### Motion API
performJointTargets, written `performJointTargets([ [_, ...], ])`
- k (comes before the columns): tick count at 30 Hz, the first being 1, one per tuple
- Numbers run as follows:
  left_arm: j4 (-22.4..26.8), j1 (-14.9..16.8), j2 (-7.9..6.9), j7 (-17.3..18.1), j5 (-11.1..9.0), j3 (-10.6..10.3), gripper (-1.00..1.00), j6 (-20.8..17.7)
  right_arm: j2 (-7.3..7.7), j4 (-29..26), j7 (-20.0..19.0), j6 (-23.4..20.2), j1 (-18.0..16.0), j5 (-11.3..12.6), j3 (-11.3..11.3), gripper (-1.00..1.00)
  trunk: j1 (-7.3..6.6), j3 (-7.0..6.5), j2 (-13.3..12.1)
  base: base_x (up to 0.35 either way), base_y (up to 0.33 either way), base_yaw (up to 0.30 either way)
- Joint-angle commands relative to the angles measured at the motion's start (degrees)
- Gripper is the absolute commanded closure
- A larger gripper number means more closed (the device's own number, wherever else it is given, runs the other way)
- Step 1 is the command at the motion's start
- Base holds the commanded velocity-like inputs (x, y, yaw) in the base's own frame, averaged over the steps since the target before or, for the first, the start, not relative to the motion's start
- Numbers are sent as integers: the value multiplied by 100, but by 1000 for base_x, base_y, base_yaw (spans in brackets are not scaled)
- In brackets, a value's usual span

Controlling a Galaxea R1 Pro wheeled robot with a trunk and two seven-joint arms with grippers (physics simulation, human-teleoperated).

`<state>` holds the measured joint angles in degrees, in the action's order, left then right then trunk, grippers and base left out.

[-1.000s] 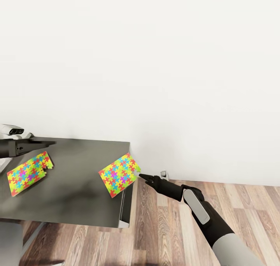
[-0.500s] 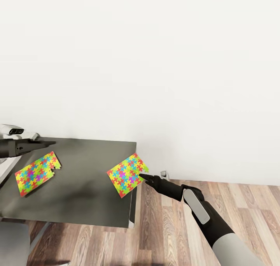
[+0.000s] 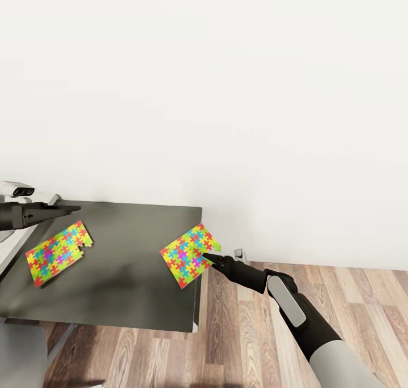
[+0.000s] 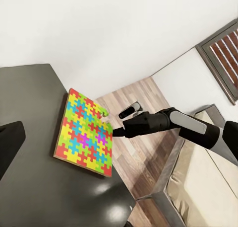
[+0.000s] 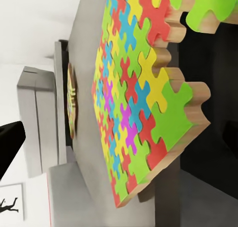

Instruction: Put all the toys in the child's room - the three board games (two on the bed and one on the table), the two jigsaw puzzles on the table, and the tennis ball on the table - inside the toy box on the table in the child's room.

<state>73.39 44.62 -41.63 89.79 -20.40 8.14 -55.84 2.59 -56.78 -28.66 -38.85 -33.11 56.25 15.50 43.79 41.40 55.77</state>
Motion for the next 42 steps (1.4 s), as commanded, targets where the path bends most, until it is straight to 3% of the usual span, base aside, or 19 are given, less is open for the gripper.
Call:
performJointTargets([
  [1, 0, 3, -3, 21, 1, -4, -100, -62, 6, -1, -28, -15, -3, 23, 7, -100, 0, 4, 3, 0, 3, 0],
  [28, 0, 3, -3, 21, 1, 3, -100, -60, 22, 43, -186, -18, -13, 27, -3, -100, 0, 4, 3, 0, 44, 0],
  [29, 0, 3, -3, 21, 1, 3, -100, -60, 23, 43, -187, -18, -13, 27, -3, 100, 0, 4, 3, 0, 2, 0],
  [35, -2, 3, -16, 21, -2, 3, -100, -62, 21, 44, -193, -18, -11, 27, -3, 100, 0, 4, 3, 0, 0, 0],
  [42, 0, 3, -170, 21, -7, -15, -100, -66, 30, 42, -209, -18, -11, 24, -3, 100, 0, 4, 3, 0, 0, 0],
])
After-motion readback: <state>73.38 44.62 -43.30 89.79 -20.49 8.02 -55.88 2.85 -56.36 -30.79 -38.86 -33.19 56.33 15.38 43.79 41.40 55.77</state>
